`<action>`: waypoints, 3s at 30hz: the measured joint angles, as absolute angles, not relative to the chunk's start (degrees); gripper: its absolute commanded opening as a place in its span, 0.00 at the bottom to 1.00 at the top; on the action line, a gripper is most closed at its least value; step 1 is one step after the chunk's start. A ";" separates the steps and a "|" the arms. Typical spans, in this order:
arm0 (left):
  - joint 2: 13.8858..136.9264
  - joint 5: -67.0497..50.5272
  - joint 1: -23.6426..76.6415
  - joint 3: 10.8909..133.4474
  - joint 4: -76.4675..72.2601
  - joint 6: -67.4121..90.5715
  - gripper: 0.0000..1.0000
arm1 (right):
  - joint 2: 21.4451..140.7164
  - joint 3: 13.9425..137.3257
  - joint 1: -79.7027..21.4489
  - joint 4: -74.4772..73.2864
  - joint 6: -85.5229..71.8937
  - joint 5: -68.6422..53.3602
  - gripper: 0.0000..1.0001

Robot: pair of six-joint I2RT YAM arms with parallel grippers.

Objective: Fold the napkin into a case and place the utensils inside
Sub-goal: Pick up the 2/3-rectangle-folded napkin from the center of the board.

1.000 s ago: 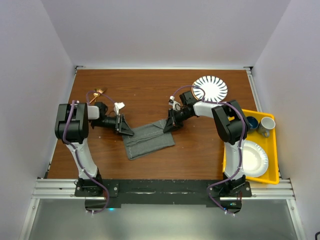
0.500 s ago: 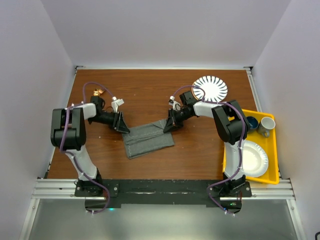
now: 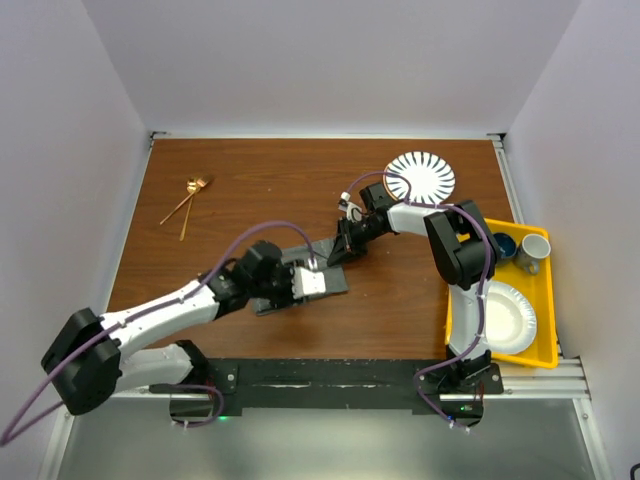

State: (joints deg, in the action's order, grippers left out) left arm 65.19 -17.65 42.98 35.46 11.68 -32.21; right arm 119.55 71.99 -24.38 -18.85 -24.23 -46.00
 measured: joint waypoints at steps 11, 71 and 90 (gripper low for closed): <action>76.09 2.15 60.29 30.37 3.44 -35.07 0.49 | 119.31 71.35 -24.34 -18.59 -24.43 -45.98 0.11; 85.34 -10.50 53.47 39.92 9.80 -34.11 0.00 | 116.60 68.84 -24.32 -23.79 -19.42 -44.27 0.09; 83.88 -20.69 45.93 46.59 18.96 -32.32 0.37 | 116.60 68.90 -24.32 -24.08 -18.61 -44.27 0.09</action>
State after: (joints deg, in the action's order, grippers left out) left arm 83.88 -20.69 45.93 46.59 18.96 -32.32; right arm 116.60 68.90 -24.32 -24.08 -18.61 -44.27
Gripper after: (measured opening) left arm 0.330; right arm 0.090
